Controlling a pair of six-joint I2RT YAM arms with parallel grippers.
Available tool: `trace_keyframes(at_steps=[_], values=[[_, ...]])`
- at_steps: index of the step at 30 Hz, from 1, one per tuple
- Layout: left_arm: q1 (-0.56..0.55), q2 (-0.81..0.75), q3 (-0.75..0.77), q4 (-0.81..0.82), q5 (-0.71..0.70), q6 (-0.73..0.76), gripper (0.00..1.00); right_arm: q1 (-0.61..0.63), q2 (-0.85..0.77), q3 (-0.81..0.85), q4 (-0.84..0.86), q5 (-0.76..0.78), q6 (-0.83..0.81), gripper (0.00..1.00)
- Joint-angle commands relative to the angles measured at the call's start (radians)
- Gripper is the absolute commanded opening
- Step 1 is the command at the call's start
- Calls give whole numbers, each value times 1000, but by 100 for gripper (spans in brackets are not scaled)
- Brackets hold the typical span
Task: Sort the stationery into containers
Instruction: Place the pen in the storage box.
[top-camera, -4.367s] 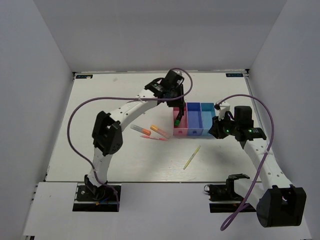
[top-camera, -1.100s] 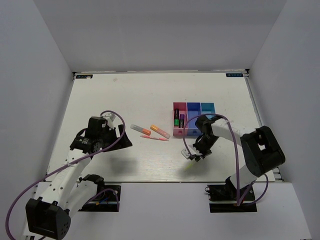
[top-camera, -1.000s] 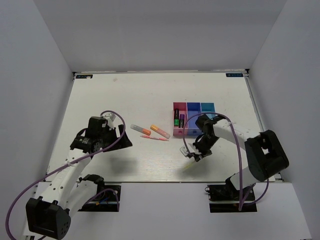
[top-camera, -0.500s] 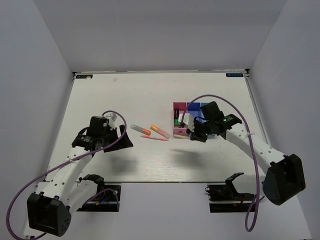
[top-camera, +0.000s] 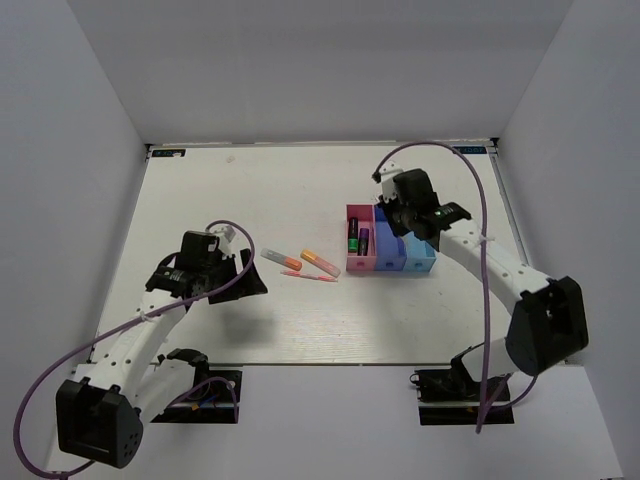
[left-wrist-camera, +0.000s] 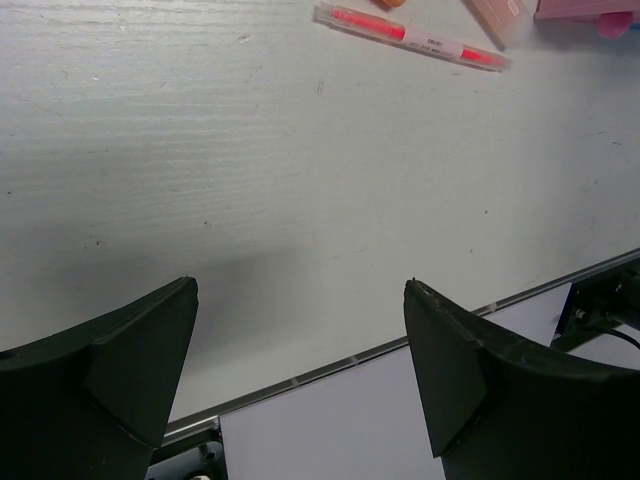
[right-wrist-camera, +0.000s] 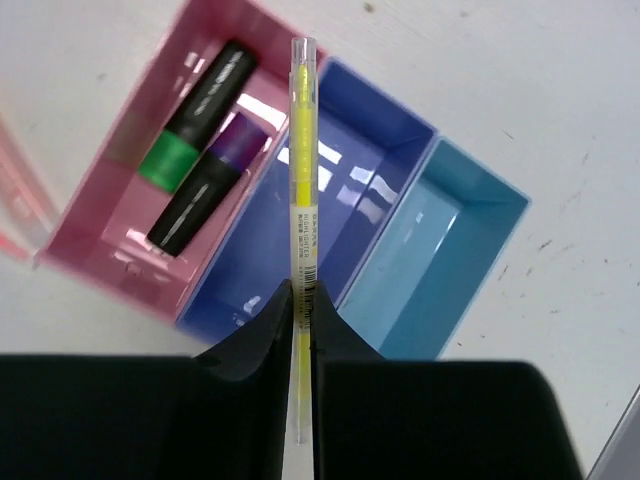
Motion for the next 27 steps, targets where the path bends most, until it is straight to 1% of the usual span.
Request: trace_keyframes(at_steps=[1, 6, 9, 10, 11, 12, 13, 14, 15, 17, 18, 20, 23, 24, 27], values=[[2, 5, -9, 16, 25, 6, 94, -8, 68, 72, 11, 133, 177, 0], [3, 6, -13, 23, 31, 1, 94, -12, 165, 176, -70, 133, 275, 0], [2, 12, -22, 42, 51, -20, 94, -17, 196, 176, -73, 134, 278, 4], [2, 13, -22, 54, 55, -25, 93, -19, 197, 170, -70, 128, 277, 6], [2, 24, -32, 74, 62, -33, 93, -22, 207, 170, -71, 119, 277, 14], [0, 35, -33, 83, 63, -53, 91, -20, 207, 171, -74, 116, 278, 18], [2, 45, -32, 100, 68, -77, 90, -25, 211, 170, -76, 107, 274, 20], [0, 50, -26, 108, 72, -91, 88, -25, 226, 173, -76, 105, 274, 20], [-6, 88, -19, 123, 71, -129, 83, -29, 231, 179, -85, 96, 275, 22], [-15, 104, 5, 131, 71, -157, 76, -32, 248, 184, -90, 92, 274, 24], [-42, 133, 13, 145, 57, -175, 73, -35, 260, 184, -93, 84, 274, 26], [-67, 150, 43, 151, 25, -198, 71, -40, 262, 184, -93, 78, 277, 28], [-127, 191, 74, 162, -36, -241, 62, -48, 263, 184, -96, 65, 277, 32], [-151, 209, 91, 166, -59, -250, 55, -46, 260, 185, -99, 56, 277, 32], [-174, 242, 105, 185, -95, -321, 48, -51, 248, 177, -101, 44, 277, 33]])
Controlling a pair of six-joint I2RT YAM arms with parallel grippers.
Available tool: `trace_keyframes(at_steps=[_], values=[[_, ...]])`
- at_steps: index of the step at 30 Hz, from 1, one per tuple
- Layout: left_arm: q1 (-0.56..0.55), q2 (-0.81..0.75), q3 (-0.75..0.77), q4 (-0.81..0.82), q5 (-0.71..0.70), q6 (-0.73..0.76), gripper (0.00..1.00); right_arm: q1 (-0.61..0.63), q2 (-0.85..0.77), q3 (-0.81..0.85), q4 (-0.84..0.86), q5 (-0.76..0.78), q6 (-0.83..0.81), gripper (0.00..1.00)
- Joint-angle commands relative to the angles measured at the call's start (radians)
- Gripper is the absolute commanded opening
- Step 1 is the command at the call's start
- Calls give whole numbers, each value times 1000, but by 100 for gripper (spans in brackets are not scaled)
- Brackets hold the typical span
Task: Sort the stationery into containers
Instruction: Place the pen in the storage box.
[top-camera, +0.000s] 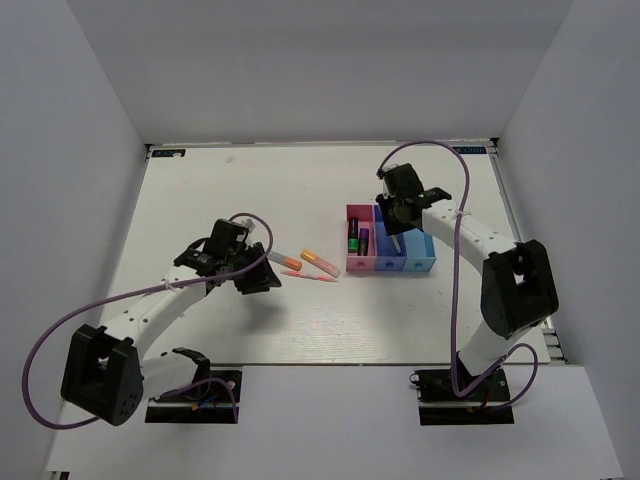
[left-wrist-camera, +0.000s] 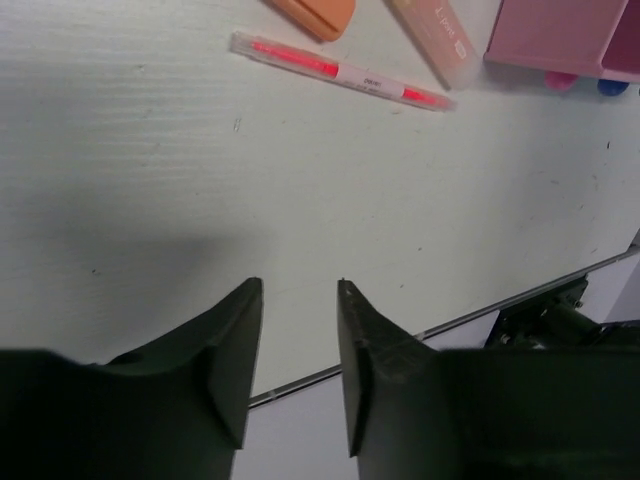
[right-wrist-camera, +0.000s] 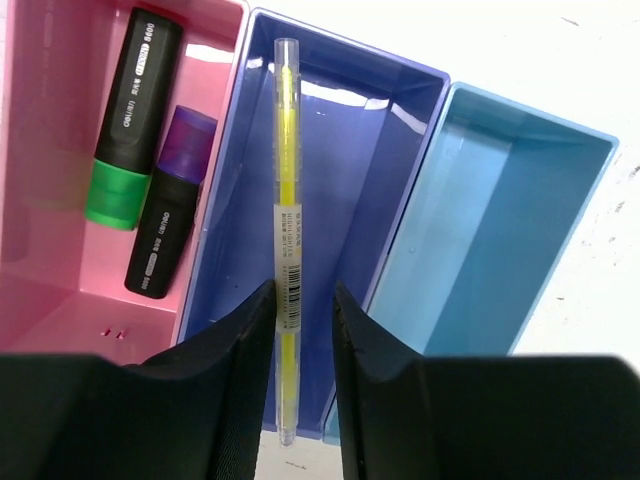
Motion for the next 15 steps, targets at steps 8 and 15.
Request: trace_keyframes(at_steps=[8, 15], values=[[-113, 144, 94, 97, -105, -182, 36, -15, -53, 17, -9, -71, 2, 33], [-163, 210, 144, 100, -128, -205, 36, -23, -48, 3, -6, -91, 4, 18]])
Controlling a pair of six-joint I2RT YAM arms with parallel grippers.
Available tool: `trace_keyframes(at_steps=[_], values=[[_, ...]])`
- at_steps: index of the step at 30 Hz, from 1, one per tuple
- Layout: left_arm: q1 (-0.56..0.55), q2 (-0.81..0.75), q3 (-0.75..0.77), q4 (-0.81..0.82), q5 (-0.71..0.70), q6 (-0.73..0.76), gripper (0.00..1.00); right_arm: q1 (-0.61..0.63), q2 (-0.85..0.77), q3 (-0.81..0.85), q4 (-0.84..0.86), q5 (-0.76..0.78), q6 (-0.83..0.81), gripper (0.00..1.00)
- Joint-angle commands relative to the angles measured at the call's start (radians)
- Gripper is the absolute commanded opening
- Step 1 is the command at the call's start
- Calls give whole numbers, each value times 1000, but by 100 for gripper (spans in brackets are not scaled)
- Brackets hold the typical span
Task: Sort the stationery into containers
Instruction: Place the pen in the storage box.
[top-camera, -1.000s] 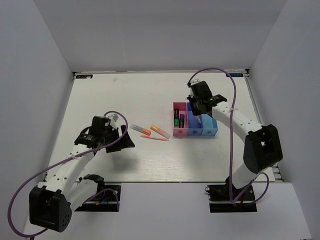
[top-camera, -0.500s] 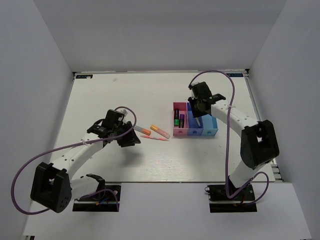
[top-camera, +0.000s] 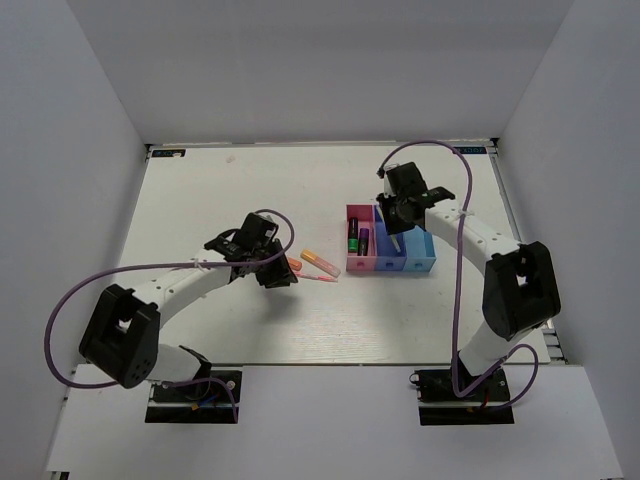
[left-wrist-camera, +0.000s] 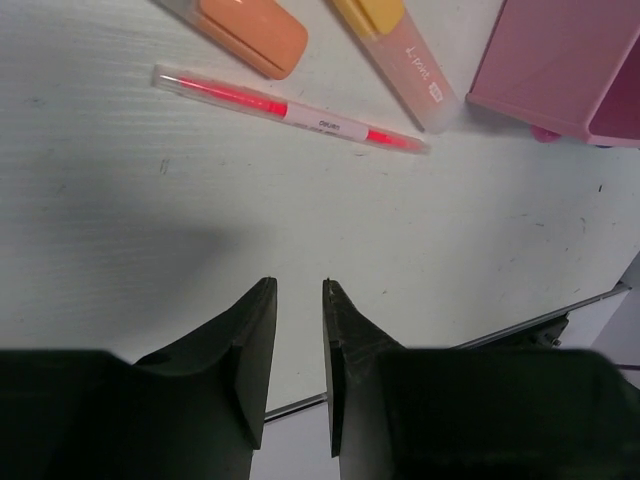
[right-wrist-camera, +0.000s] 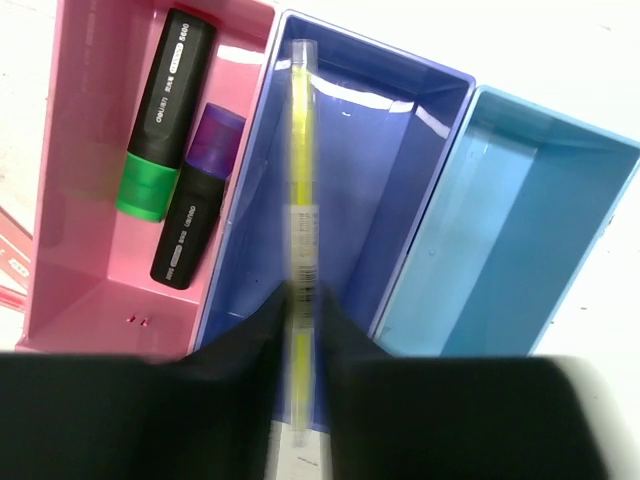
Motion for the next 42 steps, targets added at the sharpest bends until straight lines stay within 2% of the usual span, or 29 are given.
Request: trace_keyframes(at_steps=[1, 4, 9, 15, 17, 26, 27, 28, 33, 37, 38, 39, 40, 42], values=[[-11, -3, 43, 22, -27, -26, 36, -11, -34, 3, -3, -16, 7, 31], [-16, 9, 52, 25, -30, -33, 36, -18, -32, 2, -2, -10, 9, 38], [-25, 34, 69, 30, -27, -41, 36, -31, -29, -4, 1, -9, 18, 38], [-28, 37, 63, 32, -27, -44, 36, -37, -24, -1, -5, -30, -12, 28], [-31, 35, 59, 35, -27, -44, 36, -38, -23, -1, -5, -36, -20, 28], [-30, 37, 56, 39, -20, -50, 36, -55, -24, -1, -2, -73, -11, 42], [-30, 37, 57, 38, -24, -50, 36, -58, -21, 0, -5, -65, -11, 59], [-31, 37, 53, 38, -21, -49, 36, -60, -17, -1, -2, -65, -11, 61], [-31, 33, 36, 42, -20, -50, 36, -65, -29, -14, 12, -59, -23, 58], [-30, 35, 34, 45, -18, -50, 36, -65, -38, -24, 24, -59, -25, 43], [-30, 40, 37, 45, -17, -50, 36, -66, -41, -27, 24, -59, -25, 30], [-30, 40, 37, 45, -15, -49, 36, -65, -44, -30, 27, -59, -28, 27], [-30, 37, 39, 48, -12, -49, 36, -65, -43, -32, 30, -59, -29, 27], [-30, 40, 37, 49, -12, -52, 36, -62, -44, -33, 32, -59, -29, 35]])
